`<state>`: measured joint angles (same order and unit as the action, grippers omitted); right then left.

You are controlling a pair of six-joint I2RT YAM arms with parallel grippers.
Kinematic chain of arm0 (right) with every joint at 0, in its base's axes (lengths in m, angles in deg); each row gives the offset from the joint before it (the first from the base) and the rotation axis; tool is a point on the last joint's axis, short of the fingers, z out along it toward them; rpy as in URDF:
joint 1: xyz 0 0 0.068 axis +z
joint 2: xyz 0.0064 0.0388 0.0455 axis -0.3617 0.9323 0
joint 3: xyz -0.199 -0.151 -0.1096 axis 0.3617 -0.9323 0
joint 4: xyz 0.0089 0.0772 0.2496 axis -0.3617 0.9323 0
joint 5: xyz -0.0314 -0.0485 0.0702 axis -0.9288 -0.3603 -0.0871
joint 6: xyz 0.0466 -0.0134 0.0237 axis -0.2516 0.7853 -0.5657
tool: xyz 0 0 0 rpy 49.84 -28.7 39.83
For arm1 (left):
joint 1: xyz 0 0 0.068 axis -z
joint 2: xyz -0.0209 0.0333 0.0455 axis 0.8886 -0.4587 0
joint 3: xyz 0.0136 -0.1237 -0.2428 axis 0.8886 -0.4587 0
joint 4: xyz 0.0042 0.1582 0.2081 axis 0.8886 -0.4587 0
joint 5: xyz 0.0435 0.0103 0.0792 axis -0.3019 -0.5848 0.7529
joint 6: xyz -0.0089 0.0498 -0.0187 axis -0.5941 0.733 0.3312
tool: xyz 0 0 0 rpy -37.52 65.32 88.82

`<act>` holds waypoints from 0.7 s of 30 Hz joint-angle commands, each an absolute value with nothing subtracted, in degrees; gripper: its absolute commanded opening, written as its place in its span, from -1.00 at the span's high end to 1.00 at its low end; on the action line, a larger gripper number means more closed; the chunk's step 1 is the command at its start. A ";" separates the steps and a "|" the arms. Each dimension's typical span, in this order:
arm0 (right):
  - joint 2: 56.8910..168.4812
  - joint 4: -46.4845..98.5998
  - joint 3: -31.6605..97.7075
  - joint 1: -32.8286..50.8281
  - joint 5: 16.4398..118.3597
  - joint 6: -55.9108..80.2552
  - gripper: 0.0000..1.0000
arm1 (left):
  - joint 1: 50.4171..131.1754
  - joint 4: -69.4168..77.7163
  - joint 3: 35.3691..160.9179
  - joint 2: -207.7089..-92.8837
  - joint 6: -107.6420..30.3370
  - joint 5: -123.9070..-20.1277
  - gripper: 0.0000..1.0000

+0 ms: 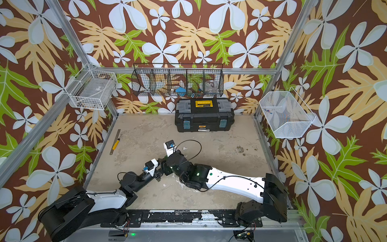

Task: Close the paint jar lid
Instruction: Screw the lid onto the paint jar.

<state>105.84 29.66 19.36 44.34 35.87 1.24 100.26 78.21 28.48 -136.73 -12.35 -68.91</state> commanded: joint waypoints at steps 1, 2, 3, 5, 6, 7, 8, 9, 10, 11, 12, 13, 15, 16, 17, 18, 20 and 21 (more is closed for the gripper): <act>103.75 30.35 19.73 41.71 38.11 7.10 -0.41 | 100.23 79.95 28.82 -136.65 -12.21 -69.10 0.56; 102.85 30.15 19.67 40.07 40.64 8.58 -0.42 | 100.22 79.95 28.77 -136.59 -12.20 -69.10 0.56; 102.03 29.37 19.49 38.28 44.45 11.21 -0.43 | 100.23 79.96 28.80 -136.58 -12.20 -69.19 0.56; 100.28 26.94 18.69 32.76 60.43 19.74 -0.45 | 100.23 79.97 28.82 -136.56 -12.29 -69.32 0.56; 99.59 26.29 18.36 30.21 67.59 23.21 -0.45 | 100.20 80.00 28.82 -136.51 -12.29 -69.43 0.56; 99.35 26.13 18.23 27.04 77.73 27.49 -0.46 | 100.20 79.97 28.79 -136.48 -12.37 -69.58 0.56; 99.34 26.02 18.17 24.38 86.58 30.93 -0.47 | 100.23 79.98 28.82 -136.56 -12.38 -69.63 0.56; 99.53 25.71 17.81 21.02 95.80 33.84 -0.47 | 100.18 79.96 28.81 -136.56 -12.46 -69.79 0.56; 100.33 25.76 17.54 18.31 103.98 37.51 -0.51 | 100.23 79.97 28.82 -136.54 -12.47 -69.82 0.56; 101.17 26.24 17.59 16.67 109.77 40.80 -0.53 | 100.23 79.95 28.85 -136.62 -12.47 -69.88 0.56; 102.80 27.06 18.21 15.31 113.55 43.94 -0.54 | 100.18 79.98 28.90 -136.60 -12.47 -69.94 0.56; 104.60 28.35 19.02 14.47 116.15 47.41 -0.54 | 100.18 79.95 28.91 -136.65 -12.47 -69.93 0.56; 108.64 33.26 22.00 13.22 121.27 54.44 -0.55 | 100.23 79.96 28.91 -136.65 -12.38 -69.98 0.56; 110.98 35.61 23.82 12.72 123.32 56.95 -0.55 | 100.23 79.97 28.91 -136.71 -12.41 -69.98 0.56; 112.94 37.35 25.59 12.57 124.50 58.60 -0.54 | 100.22 80.02 28.98 -136.74 -12.44 -69.99 0.56; 115.27 40.40 27.77 12.55 125.84 60.99 -0.54 | 100.23 80.07 28.99 -136.83 -12.38 -70.07 0.56; 118.52 46.75 31.58 12.63 128.17 67.81 -0.54 | 100.23 80.12 28.95 -136.81 -12.38 -70.07 0.56; 119.49 47.81 32.41 12.76 128.71 69.78 -0.55 | 100.18 80.11 28.94 -136.83 -12.38 -69.98 0.56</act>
<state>117.56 39.41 30.09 12.58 119.56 57.76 100.26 78.21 28.59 -136.78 -12.35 -69.33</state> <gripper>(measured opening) 0.769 0.327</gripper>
